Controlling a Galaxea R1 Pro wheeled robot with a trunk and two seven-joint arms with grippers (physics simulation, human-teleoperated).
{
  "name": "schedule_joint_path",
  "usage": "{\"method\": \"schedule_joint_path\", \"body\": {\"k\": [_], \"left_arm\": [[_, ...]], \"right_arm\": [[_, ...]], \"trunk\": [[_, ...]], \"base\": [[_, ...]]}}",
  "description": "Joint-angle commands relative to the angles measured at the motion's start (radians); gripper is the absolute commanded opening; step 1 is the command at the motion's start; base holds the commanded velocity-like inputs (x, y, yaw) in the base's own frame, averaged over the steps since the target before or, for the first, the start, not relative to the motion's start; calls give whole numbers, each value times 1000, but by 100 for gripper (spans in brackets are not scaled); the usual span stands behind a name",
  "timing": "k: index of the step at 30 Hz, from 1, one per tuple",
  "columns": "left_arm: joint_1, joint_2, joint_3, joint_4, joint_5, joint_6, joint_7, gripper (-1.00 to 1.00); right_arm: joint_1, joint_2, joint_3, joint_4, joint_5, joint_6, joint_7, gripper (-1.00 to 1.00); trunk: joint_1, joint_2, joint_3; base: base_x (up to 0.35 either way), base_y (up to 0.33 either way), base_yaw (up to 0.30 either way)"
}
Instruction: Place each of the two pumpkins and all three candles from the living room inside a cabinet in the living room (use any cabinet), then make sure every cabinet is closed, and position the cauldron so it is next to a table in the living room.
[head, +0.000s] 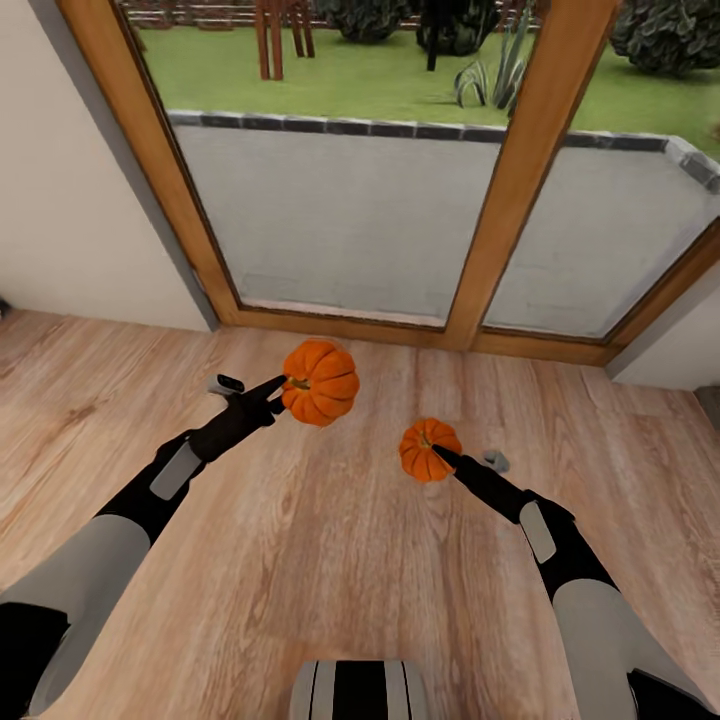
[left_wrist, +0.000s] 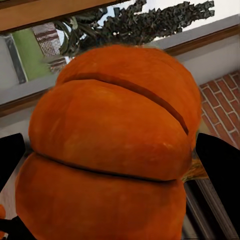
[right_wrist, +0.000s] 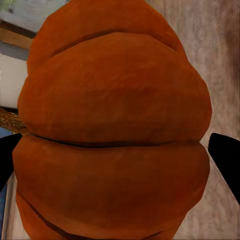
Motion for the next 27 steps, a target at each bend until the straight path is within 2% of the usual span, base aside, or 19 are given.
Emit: {"method": "schedule_joint_path", "body": {"k": [1, 5, 7, 10, 27], "left_arm": [[0, -1, 1, 0, 0, 0, 1, -100], [0, 3, 1, 0, 0, 0, 2, -100], [0, 26, 1, 0, 2, 2, 1, -100], [0, 46, 2, 2, 2, 4, 0, -100], [1, 50, 4, 10, 5, 4, 1, -100]], "right_arm": [[0, 0, 0, 0, -2, 1, 0, -100], [0, -1, -1, 0, -1, 1, -1, -100], [0, -4, -1, -5, 0, 1, -2, -100], [1, -4, -2, -1, -2, 0, -4, -100], [0, -5, -3, -8, -2, 1, -2, -100]], "trunk": [[0, 0, 5], [-2, 1, 24], [-3, 2, 34], [-4, 2, 48], [-12, 6, 131]], "base": [[0, 0, -246], [0, 0, -246], [0, 0, -246], [0, 0, -246], [0, 0, -246]]}}
